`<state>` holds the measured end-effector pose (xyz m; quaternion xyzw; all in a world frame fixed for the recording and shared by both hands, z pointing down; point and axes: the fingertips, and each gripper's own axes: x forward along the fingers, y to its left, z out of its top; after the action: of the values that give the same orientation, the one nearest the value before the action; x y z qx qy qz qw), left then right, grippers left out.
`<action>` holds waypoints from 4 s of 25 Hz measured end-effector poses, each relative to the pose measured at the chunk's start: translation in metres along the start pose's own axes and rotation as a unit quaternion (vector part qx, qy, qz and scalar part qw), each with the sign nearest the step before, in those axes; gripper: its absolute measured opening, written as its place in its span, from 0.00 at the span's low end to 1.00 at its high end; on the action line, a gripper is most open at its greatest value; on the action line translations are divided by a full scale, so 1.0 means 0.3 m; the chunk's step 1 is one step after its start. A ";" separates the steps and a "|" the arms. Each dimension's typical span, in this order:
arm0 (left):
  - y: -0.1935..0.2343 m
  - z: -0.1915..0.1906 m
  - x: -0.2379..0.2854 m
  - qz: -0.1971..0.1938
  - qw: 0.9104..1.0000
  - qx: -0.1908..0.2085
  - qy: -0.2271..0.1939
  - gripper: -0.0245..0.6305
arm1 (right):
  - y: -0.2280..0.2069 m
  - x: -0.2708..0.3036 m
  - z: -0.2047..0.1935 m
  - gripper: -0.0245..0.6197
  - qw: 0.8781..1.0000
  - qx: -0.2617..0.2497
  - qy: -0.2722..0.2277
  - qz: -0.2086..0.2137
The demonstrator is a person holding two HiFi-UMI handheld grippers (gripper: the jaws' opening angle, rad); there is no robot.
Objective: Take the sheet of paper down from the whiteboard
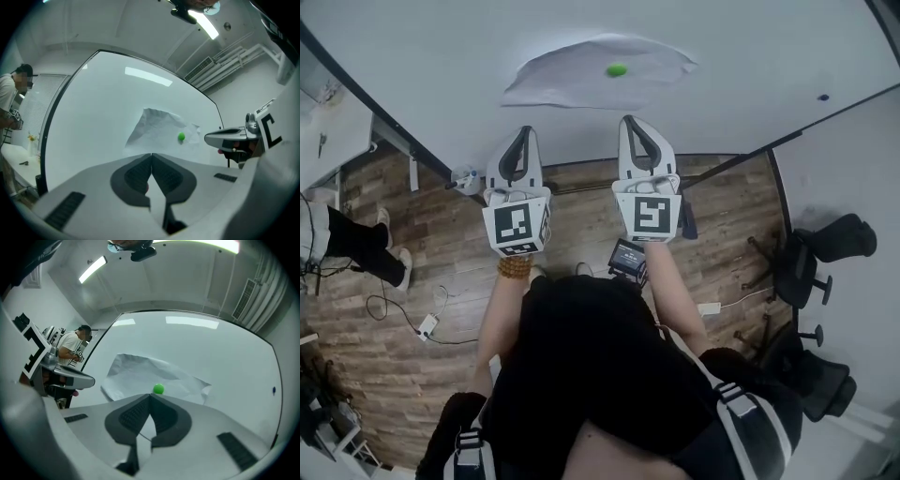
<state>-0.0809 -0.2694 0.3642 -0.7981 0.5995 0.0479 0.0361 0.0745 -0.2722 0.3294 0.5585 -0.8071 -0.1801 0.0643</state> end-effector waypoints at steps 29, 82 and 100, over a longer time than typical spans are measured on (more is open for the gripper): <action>0.095 0.048 0.060 0.012 1.000 0.015 -0.016 0.06 | -0.085 0.231 0.023 0.22 0.999 -0.034 0.000 -0.038; 0.111 0.158 0.177 -0.032 0.999 0.026 -0.027 0.05 | -0.078 0.291 0.001 0.23 0.999 -0.043 0.012 -0.028; 0.158 0.166 0.204 0.012 1.000 -0.002 -0.011 0.05 | -0.073 0.295 0.011 0.22 0.999 -0.036 0.005 -0.019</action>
<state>-0.1112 -0.3353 0.3074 -0.7903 0.6086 0.0585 0.0402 0.0600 -0.3602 0.3097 0.5716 -0.7892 -0.2078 0.0851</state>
